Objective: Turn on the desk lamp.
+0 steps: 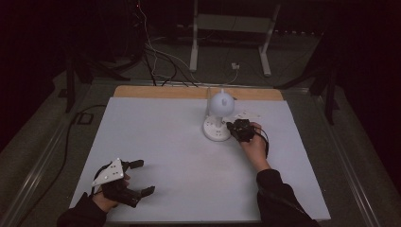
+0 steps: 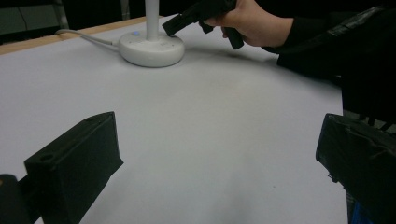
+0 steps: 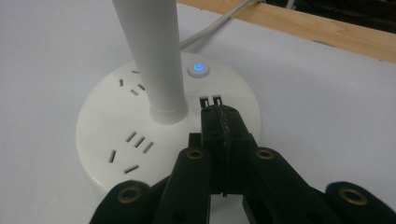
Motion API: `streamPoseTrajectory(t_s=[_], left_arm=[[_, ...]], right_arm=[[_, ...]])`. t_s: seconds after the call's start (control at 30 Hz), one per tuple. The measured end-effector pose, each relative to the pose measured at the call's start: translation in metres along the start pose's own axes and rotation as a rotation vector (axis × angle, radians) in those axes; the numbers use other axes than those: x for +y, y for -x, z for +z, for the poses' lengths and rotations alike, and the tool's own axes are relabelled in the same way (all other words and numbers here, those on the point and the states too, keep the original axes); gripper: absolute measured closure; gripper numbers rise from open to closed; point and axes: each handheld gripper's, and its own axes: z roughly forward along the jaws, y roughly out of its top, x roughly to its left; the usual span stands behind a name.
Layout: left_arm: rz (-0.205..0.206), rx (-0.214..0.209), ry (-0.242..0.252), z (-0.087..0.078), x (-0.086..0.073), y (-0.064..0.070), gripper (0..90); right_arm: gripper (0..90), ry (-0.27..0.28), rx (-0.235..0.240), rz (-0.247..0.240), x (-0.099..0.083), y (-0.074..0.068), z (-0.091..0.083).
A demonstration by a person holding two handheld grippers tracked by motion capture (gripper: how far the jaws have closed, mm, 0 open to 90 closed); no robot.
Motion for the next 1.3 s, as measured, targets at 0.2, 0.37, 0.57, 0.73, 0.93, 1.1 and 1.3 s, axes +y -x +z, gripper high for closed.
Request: streamPoseTrajectory(t_s=[0.2,0.37,0.57,0.73,0.93,1.1,1.3], left_arm=[[0.001,0.0,0.0,0.0,0.0,0.0,0.3],[0.003,-0.001,-0.002,0.0,0.0,0.0,0.3],[0.002,-0.002,-0.001,0.0,0.0,0.0,0.3],[0.003,0.0,-0.001,0.0,0.0,0.0,0.3],[0.0,0.0,0.0,0.0,0.0,0.0,0.3],[0.001,0.001,-0.004,0.0,0.0,0.0,0.3],[0.0,0.003,-0.005,0.0,0.0,0.0,0.3]], right_arm=[[90.0,0.003,0.002,0.005,-0.001,0.001,0.0],[90.0,0.005,-0.002,0.0,-0.001,0.0,0.0],[90.0,0.009,-0.016,-0.018,-0.002,-0.002,0.0],[90.0,0.001,-0.017,-0.065,0.0,-0.012,0.0],[80.3,0.077,0.006,-0.035,0.012,-0.006,-0.016],[66.4,0.087,0.04,-0.037,0.015,0.003,-0.025],[48.1,0.073,0.068,-0.05,0.012,0.004,-0.027]])
